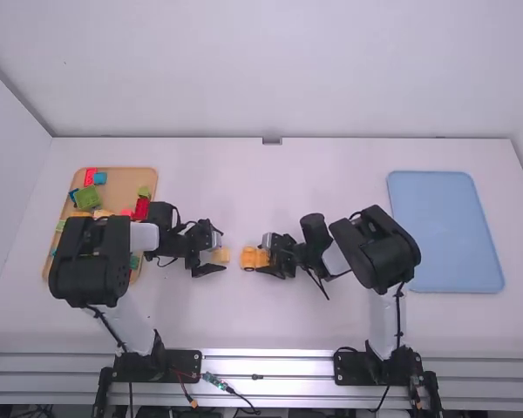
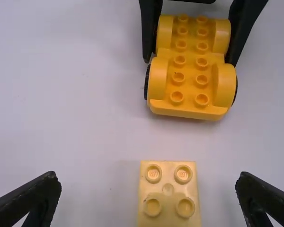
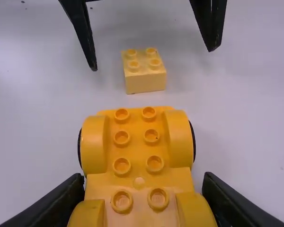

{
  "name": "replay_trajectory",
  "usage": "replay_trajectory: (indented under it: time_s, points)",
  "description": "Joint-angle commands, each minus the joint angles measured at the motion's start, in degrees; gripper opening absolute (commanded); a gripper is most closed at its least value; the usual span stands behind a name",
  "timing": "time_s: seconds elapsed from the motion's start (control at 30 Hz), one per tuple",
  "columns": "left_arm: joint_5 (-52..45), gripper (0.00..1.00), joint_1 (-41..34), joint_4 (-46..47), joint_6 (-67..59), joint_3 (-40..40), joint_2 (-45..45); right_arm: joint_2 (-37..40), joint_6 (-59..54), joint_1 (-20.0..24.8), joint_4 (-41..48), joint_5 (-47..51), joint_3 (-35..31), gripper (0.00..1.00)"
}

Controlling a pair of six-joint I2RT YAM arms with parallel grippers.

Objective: Assemble lego blocks to make yellow taxi

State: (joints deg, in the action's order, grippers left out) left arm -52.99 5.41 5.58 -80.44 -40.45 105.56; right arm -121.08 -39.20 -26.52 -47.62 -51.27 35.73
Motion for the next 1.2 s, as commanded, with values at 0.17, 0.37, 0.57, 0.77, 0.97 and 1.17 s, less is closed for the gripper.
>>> replay_trajectory:
  time_s: [0.17,0.37,0.57,0.77,0.97,1.17]
  points:
    - [-2.0,0.99,-0.2,-6.1,-0.1,3.2,1.3,-0.6,-0.3,-0.1,2.8,-0.6,1.0,0.64]
    - [-2.0,0.99,-0.2,-7.6,-0.1,4.9,1.3,-0.6,-0.3,-0.1,4.6,-0.6,1.9,0.64]
    - [-1.5,0.75,-0.2,-4.9,-0.1,3.4,1.3,-0.6,-2.1,-0.1,5.0,-1.1,1.7,0.64]
    - [-0.7,0.71,-0.2,-1.4,-0.1,1.0,1.5,-0.6,-2.6,-0.1,5.1,-1.4,1.7,0.64]
    - [-1.8,0.70,-0.2,-0.9,-0.1,0.3,2.5,-0.6,-2.6,-0.1,5.0,-1.4,1.7,0.64]
    - [-2.1,0.78,-0.2,-3.4,-0.1,1.8,2.9,-0.6,-2.6,-0.1,5.0,-1.4,1.8,0.64]
